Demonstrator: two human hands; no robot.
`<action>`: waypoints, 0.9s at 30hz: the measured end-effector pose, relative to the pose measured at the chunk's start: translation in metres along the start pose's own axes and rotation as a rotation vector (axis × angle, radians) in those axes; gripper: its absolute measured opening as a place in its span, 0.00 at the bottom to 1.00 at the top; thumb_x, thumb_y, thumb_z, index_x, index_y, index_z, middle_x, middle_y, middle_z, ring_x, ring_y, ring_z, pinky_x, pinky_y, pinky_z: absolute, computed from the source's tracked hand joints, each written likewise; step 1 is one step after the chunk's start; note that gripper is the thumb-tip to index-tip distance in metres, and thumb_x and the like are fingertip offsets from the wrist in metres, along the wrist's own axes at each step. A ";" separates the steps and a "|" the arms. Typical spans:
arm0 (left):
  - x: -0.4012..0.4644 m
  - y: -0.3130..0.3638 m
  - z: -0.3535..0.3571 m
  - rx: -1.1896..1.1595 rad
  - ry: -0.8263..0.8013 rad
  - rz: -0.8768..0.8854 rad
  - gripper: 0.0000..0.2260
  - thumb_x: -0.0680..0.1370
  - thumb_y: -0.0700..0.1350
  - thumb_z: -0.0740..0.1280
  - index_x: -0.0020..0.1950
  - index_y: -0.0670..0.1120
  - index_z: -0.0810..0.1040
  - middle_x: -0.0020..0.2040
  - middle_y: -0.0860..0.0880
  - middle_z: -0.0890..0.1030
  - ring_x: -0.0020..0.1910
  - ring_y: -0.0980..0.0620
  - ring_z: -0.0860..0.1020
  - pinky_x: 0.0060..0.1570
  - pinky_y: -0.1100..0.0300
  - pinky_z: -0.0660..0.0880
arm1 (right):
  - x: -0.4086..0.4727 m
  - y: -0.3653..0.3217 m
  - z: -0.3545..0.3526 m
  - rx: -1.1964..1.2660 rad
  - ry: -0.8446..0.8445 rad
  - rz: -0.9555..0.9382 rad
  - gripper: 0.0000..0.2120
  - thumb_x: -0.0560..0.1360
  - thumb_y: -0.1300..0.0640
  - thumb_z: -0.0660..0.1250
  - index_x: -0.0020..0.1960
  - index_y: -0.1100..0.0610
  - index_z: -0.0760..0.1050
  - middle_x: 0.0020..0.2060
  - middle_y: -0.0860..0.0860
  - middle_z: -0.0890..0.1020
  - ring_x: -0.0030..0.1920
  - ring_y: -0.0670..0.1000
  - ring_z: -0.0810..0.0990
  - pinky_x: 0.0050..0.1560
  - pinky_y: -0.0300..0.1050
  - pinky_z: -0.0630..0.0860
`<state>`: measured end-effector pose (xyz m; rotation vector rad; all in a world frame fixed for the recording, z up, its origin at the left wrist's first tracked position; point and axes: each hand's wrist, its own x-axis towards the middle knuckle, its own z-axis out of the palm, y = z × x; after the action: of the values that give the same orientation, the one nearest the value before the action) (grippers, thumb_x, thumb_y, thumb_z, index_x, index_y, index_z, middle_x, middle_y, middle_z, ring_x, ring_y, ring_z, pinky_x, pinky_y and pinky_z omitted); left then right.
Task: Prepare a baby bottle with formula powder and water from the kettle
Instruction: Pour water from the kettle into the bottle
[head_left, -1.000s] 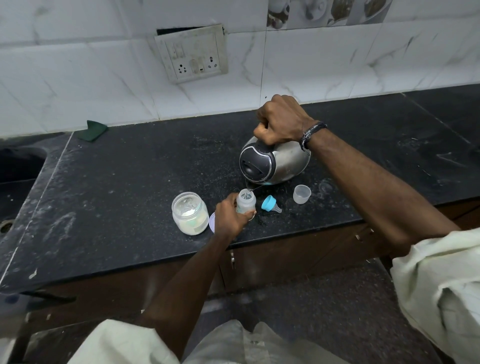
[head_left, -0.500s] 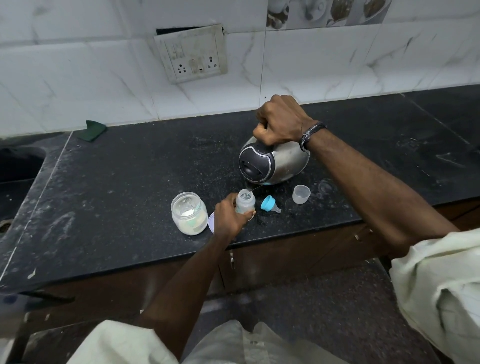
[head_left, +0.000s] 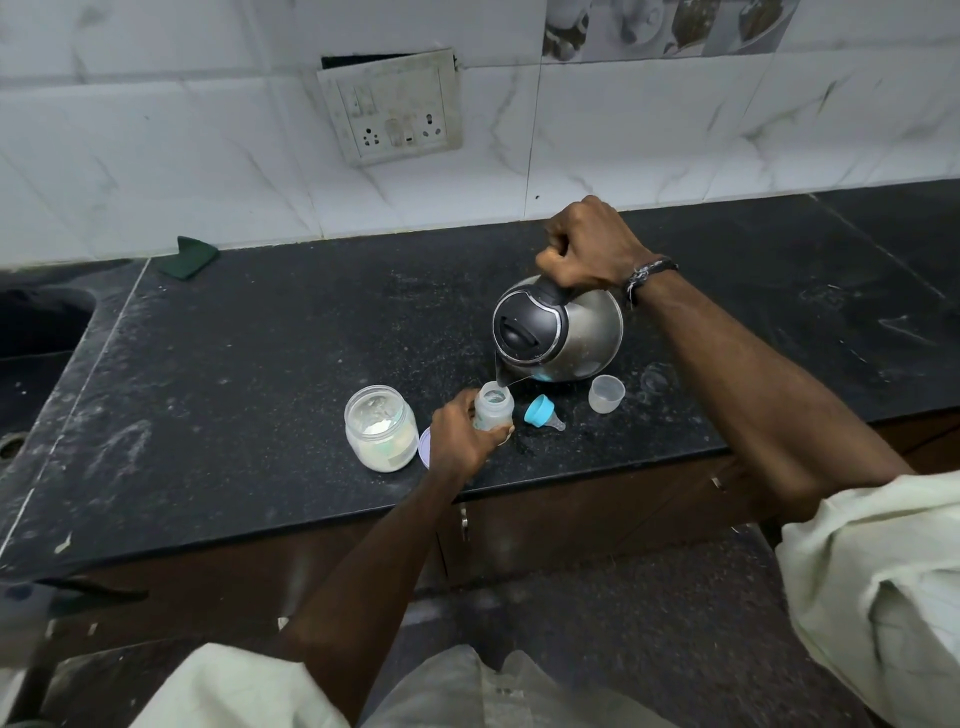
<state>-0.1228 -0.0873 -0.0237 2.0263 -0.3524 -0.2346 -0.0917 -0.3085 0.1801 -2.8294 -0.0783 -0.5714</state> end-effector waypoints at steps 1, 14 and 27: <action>0.000 0.000 0.000 -0.001 -0.002 -0.003 0.28 0.63 0.45 0.82 0.61 0.45 0.78 0.57 0.47 0.84 0.55 0.50 0.82 0.57 0.47 0.79 | 0.000 0.003 0.000 0.024 0.009 0.017 0.11 0.61 0.55 0.63 0.24 0.60 0.66 0.21 0.60 0.70 0.25 0.53 0.61 0.29 0.46 0.66; 0.001 0.001 -0.002 0.024 -0.002 -0.049 0.28 0.63 0.48 0.81 0.61 0.46 0.78 0.57 0.49 0.84 0.55 0.51 0.82 0.57 0.49 0.80 | 0.025 0.027 0.026 0.365 0.334 0.498 0.17 0.63 0.51 0.64 0.22 0.60 0.65 0.15 0.48 0.58 0.21 0.46 0.57 0.24 0.40 0.56; -0.005 0.007 -0.007 0.029 0.002 -0.071 0.27 0.65 0.51 0.80 0.61 0.49 0.78 0.54 0.49 0.85 0.53 0.51 0.83 0.55 0.49 0.79 | 0.090 -0.010 0.099 0.555 0.502 0.814 0.21 0.65 0.51 0.65 0.21 0.57 0.60 0.14 0.49 0.57 0.17 0.49 0.61 0.22 0.35 0.58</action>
<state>-0.1258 -0.0828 -0.0139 2.0696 -0.2843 -0.2733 0.0275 -0.2730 0.1294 -1.8757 0.8210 -0.8490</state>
